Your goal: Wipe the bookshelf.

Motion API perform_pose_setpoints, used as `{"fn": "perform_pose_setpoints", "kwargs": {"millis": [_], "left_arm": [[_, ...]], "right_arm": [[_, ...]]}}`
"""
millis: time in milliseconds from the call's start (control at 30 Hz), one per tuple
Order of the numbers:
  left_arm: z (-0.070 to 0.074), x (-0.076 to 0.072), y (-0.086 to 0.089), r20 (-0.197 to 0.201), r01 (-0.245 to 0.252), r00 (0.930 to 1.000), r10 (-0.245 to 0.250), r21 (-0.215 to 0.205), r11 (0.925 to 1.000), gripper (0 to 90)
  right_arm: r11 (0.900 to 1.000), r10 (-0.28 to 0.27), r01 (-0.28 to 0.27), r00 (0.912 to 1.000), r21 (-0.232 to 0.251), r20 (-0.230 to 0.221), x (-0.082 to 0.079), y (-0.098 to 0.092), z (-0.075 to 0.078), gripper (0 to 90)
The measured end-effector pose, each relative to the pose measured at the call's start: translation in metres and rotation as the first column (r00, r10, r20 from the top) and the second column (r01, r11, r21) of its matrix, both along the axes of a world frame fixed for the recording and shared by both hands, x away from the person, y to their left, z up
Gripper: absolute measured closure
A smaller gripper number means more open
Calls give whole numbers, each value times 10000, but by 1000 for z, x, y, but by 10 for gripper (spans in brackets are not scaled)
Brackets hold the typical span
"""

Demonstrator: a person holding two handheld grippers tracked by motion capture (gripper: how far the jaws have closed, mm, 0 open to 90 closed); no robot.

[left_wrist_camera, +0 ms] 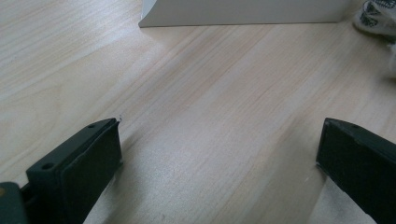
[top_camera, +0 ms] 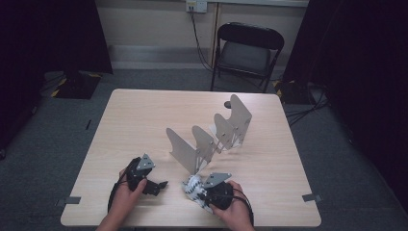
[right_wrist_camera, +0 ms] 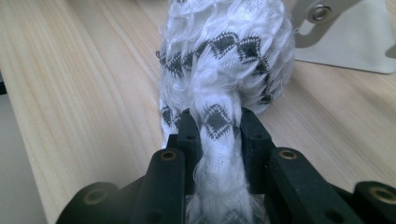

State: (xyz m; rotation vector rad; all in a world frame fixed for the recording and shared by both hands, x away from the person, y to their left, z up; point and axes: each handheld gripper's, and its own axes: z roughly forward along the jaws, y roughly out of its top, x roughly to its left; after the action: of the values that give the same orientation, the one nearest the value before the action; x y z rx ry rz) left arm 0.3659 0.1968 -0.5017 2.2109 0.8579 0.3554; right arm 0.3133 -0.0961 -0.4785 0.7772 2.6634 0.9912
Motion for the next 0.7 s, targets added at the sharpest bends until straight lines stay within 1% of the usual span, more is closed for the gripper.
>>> {"fn": "perform_pose_setpoints", "kwargs": {"millis": [167, 467, 700], "left_arm": [[0, 0, 0, 0, -1, 10000, 1, -2, 10000, 0], [0, 0, 0, 0, 3, 10000, -3, 0, 10000, 0], [0, 0, 0, -1, 4, 10000, -4, 0, 10000, 0]], "right_arm": [[10000, 2, -1, 10000, 55, -66, 1, 1, 0, 744], [9987, 467, -466, 9989, 192, -53, -1, 14, -2, 742], [9975, 653, -652, 9979, 254, -29, 6, 24, -2, 739]]}}
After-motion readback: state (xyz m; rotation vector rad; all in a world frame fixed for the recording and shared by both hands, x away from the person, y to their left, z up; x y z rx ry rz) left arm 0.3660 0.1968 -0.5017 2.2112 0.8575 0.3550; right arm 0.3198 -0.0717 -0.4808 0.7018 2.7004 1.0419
